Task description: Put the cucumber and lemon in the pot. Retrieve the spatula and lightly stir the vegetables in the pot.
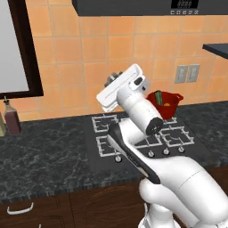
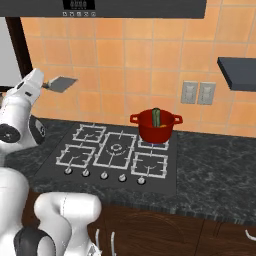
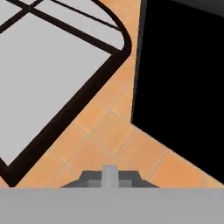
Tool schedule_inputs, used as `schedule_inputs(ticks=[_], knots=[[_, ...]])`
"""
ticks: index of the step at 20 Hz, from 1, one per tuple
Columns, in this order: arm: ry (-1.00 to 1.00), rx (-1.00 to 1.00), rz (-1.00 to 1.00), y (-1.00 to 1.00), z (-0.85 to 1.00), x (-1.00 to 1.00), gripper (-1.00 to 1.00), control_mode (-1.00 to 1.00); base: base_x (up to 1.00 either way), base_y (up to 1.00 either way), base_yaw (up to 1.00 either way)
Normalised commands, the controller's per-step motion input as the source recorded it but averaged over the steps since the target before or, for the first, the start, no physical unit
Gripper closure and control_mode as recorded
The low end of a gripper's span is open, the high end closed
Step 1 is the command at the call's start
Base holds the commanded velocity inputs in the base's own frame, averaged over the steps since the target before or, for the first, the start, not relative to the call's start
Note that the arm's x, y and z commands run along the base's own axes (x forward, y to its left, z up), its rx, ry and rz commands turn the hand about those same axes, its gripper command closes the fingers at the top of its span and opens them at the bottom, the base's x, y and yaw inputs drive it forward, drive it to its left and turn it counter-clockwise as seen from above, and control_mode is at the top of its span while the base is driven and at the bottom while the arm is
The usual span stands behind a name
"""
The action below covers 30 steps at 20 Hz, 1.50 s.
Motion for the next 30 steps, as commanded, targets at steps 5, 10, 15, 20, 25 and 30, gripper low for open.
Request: schedule_inputs(ticks=[5, 10, 15, 20, 25, 30], knots=[[0.13, 0.92, -0.17, -0.44, 0.17, 0.33, 1.00, -1.00, 0.00, 0.00, 0.00], [0.19, 0.92, -0.09, -0.38, 0.20, 0.07, 1.00, -1.00, 0.00, 0.00, 0.00], [0.18, 0.52, 0.00, -0.09, 0.11, -0.20, 1.00, -1.00, 0.00, 0.00, 0.00], [0.25, 0.09, 0.03, -0.14, 0.20, -0.31, 1.00, -1.00, 0.00, 0.00, 0.00], [0.15, 0.00, 0.04, -0.09, 0.01, -0.01, 1.00, 1.00, -0.05, -0.04, 0.02], [0.00, 0.00, 0.00, 0.00, 0.00, 0.00, 1.00, 1.00, 0.01, -0.73, 0.01]])
